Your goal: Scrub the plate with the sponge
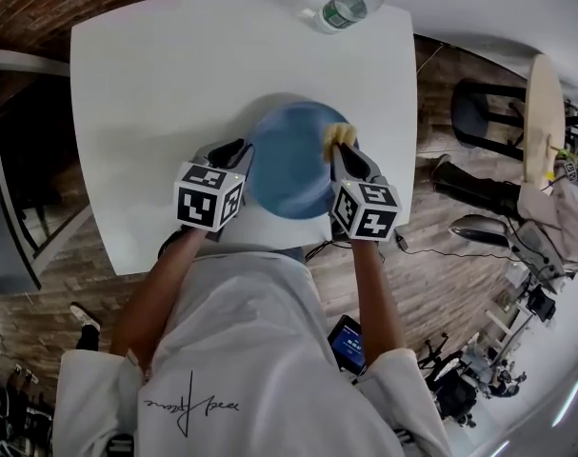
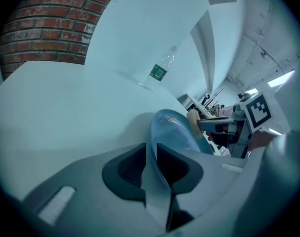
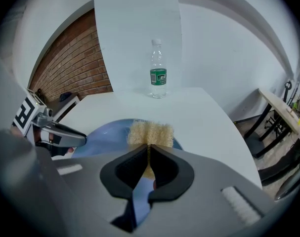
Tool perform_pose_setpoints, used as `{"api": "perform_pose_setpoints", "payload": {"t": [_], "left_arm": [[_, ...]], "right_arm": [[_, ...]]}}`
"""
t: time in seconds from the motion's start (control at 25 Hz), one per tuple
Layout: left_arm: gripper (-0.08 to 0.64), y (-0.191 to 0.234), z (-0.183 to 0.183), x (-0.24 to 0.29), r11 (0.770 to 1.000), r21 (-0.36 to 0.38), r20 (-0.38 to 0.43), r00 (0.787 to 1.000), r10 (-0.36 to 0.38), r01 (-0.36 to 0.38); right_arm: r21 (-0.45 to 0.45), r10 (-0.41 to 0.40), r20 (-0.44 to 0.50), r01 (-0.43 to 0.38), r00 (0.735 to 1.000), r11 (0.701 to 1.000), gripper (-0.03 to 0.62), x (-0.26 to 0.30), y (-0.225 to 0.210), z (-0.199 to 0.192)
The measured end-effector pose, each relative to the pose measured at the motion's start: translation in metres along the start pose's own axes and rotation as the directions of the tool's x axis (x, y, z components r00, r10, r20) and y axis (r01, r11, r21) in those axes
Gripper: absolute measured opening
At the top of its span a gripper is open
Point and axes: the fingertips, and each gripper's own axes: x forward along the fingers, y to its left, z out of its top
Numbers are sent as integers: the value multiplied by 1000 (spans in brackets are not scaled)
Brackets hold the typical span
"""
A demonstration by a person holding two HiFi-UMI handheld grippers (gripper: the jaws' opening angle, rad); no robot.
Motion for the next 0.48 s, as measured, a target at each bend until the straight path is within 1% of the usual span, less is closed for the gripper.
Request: {"api": "perform_pose_setpoints", "payload": {"t": [0.12,0.28,0.48], "left_arm": [[77,1,2,2,1000,0,-3,1000,-11,11],[80,0,1,4,1000,5,-10,1000,-9,9],[83,0,-2,9,1000,5,-23,1000,-10,10]], "right_arm": [[31,-22,-13,22,1000,999,23,10,-3,-1],[23,-52,-27,53,998,998,23,17,-7,-2],[22,-68,-35,69,997,997,23,24,-11,-2]]}}
